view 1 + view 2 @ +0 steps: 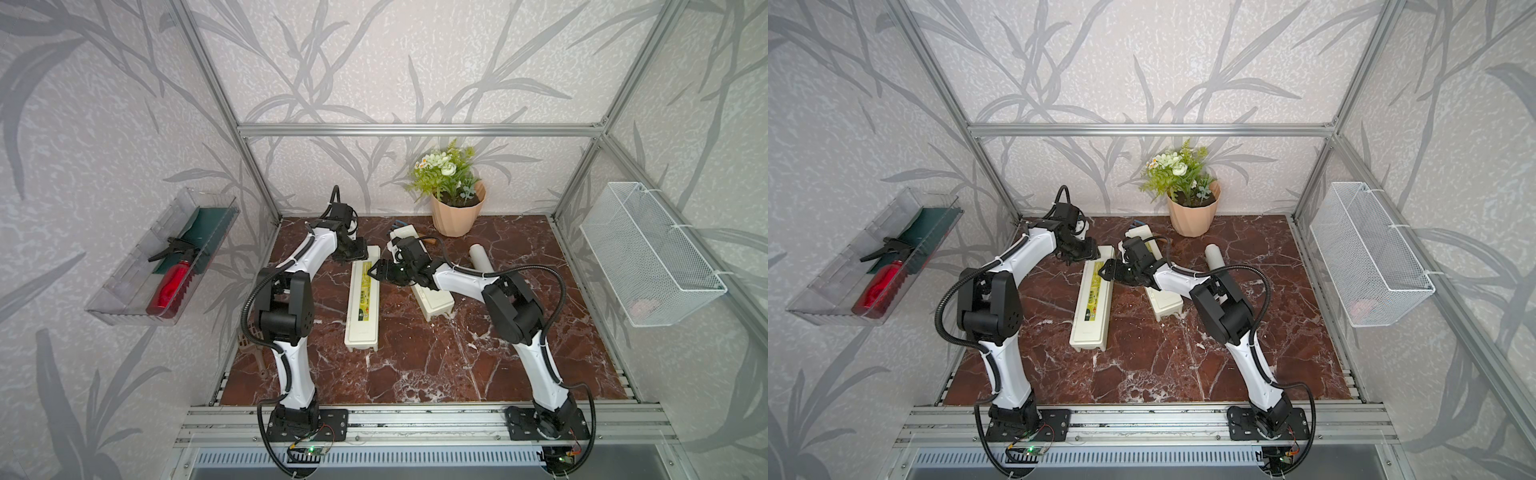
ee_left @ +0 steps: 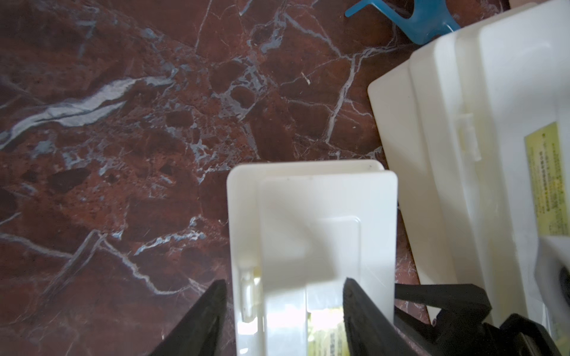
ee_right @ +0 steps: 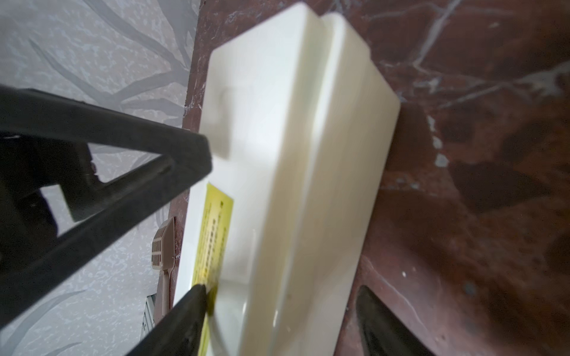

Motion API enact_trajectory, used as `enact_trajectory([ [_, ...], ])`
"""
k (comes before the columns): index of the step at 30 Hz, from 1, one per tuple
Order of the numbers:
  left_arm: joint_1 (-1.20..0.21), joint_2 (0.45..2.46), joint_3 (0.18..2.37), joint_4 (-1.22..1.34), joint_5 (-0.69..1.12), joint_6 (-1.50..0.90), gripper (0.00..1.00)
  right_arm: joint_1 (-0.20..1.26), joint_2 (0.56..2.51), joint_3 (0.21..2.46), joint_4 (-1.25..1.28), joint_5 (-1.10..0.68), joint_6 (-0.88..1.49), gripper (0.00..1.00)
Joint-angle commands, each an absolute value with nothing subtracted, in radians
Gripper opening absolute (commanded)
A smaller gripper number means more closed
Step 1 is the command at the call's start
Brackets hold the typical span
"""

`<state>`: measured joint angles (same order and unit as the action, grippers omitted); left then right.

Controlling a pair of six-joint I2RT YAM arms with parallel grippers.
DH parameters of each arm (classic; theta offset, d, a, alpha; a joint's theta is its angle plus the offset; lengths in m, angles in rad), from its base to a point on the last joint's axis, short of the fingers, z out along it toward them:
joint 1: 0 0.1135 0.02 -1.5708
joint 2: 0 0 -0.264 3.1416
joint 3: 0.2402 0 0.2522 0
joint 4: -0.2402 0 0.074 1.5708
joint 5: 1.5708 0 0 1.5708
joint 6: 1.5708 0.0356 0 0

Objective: Put plastic wrap rolls into dispensers
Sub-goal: Close the lid on the plastic wrap cutting box, then open the lid of the plastic wrap cutting box.

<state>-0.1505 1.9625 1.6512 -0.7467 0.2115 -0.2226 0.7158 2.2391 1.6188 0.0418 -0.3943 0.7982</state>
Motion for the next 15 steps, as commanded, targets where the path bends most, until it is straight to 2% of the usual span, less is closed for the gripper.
enact_trajectory([
  [1, -0.184, 1.858, 1.616, -0.819, 0.144, -0.242, 0.99, 0.692, 2.145, 1.558, 0.045, -0.399, 0.752, 0.99],
  [9, -0.272, 1.722, 1.39, -0.807, 0.072, -0.281, 0.99, 0.625, 1.96, 1.395, 0.061, -0.383, 0.682, 0.99],
  [15, -0.281, 1.664, 1.248, -0.75, 0.062, -0.325, 0.93, 0.614, 1.904, 1.356, 0.106, -0.426, 0.674, 0.99],
])
